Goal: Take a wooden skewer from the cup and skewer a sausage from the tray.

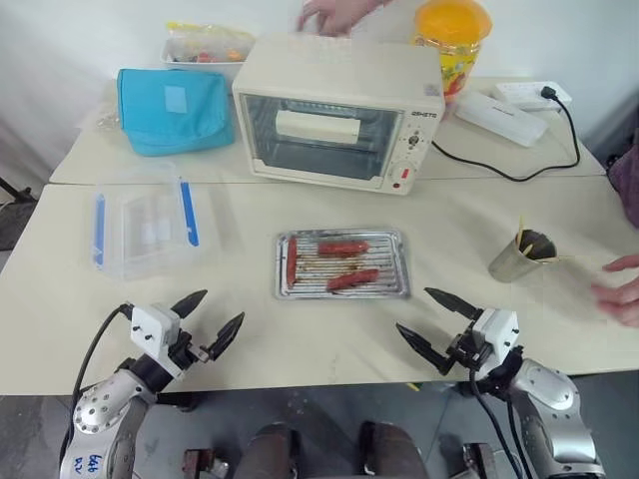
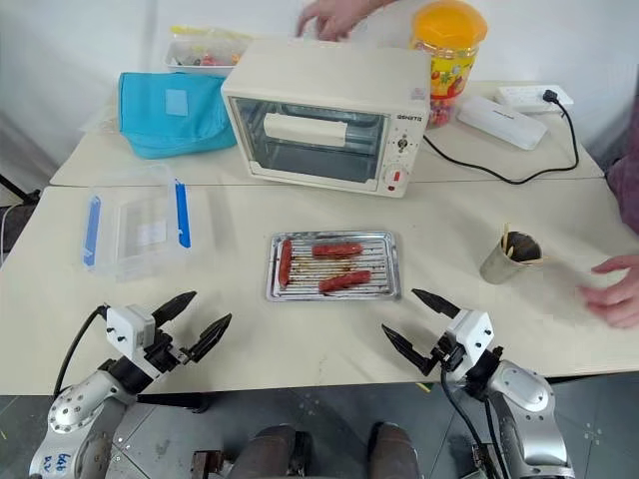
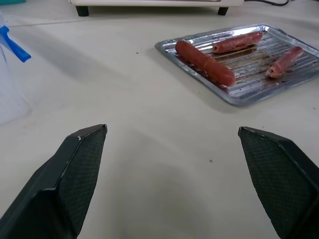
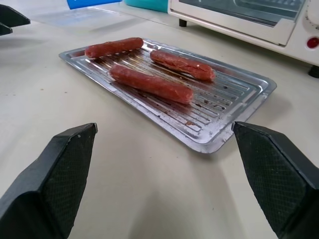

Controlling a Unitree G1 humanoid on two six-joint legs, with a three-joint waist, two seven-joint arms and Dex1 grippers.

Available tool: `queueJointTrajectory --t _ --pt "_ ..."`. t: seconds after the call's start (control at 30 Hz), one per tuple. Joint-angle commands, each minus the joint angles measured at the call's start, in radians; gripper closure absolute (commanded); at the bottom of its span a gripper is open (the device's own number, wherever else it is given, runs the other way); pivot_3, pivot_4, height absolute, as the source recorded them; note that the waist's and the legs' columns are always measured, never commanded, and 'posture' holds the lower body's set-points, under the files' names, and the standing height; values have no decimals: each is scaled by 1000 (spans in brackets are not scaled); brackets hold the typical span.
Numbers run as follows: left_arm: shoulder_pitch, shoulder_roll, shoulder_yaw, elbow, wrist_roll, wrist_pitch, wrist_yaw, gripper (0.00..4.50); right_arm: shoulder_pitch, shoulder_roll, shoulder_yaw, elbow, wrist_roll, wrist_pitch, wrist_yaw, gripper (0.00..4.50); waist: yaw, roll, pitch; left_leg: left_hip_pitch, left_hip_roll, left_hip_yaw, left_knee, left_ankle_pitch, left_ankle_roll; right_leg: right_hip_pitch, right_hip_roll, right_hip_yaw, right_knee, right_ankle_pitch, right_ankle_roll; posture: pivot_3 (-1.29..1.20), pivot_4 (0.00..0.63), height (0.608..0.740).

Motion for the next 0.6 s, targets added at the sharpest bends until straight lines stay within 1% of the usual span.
queueJointTrajectory --t 0.03,0.1,0.3,0.43,0.6 --pt "25 -5 7 -63 -50 -17 -29 22 -7 -13 -4 -56 30 15 13 0 0 0 0 0 0 0 0 0 0 0 0 0 0 0 0 0 150 740" --pt "32 -1 12 -71 -66 -17 -42 22 -10 -15 -3 -61 33 22 20 0 1 0 0 0 0 0 0 0 0 0 0 0 0 0 0 0 150 740" --pt "21 41 37 -44 -48 -8 -39 22 -28 -42 -4 -86 64 68 68 0 0 0 0 0 0 0 0 0 0 0 0 0 0 0 0 0 150 740" --pt "12 49 44 -42 -57 -18 -51 22 -16 -66 1 -88 65 73 111 0 2 0 0 0 0 0 0 0 0 0 0 0 0 0 0 0 150 740" --pt "17 62 50 -51 -80 0 -69 22 1 -70 -5 -103 63 77 126 0 1 0 0 0 0 0 0 0 0 0 0 0 0 0 0 0 150 740"
